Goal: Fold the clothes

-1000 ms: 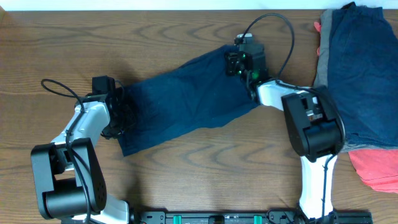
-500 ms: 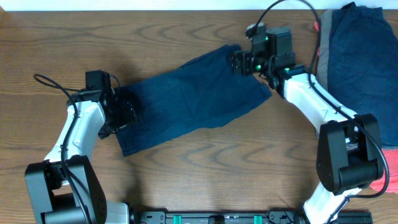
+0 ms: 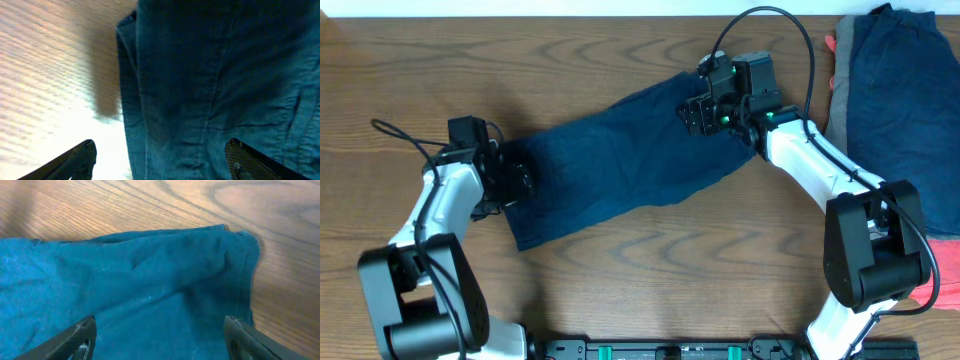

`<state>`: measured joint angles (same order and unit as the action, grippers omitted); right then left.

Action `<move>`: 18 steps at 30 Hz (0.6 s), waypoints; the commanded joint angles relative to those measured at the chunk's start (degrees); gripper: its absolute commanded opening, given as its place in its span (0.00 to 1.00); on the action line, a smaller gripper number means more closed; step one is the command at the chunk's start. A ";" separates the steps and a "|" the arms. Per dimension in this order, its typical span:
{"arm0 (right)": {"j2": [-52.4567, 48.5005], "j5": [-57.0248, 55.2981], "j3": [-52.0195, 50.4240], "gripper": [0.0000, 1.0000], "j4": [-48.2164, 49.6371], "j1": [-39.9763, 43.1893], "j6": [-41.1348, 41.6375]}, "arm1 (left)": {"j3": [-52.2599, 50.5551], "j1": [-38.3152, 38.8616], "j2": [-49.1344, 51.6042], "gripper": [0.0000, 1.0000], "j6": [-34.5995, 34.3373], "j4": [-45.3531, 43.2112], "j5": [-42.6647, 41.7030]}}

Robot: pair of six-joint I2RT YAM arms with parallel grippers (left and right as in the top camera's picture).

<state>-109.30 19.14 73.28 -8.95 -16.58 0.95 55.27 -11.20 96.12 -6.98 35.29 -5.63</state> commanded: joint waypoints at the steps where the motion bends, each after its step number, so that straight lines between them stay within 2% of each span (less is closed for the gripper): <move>1: -0.13 0.15 -0.11 0.78 -0.13 -0.15 -1.07 | -0.68 -0.13 2.78 0.84 2.08 -0.66 0.22; 8: -0.13 0.11 -0.11 0.72 -0.46 -0.15 -1.07 | -0.68 -0.13 6.62 0.81 2.05 -1.36 -0.07; 11: -0.13 -0.90 -0.11 0.69 -0.68 -0.15 -1.05 | -0.68 -0.13 7.63 0.72 2.05 -2.32 -1.97; 16: -0.13 -0.92 -0.11 0.63 -0.70 -0.15 -1.03 | -0.68 0.52 9.86 0.49 2.03 -3.78 -4.09; 18: -0.13 -0.92 -0.11 0.59 -0.72 -0.13 -0.98 | -0.68 0.94 11.17 0.37 1.99 -4.20 -4.22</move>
<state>-109.30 18.41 73.28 -9.52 -16.58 0.47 56.29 -10.90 101.97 -5.37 31.86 -8.88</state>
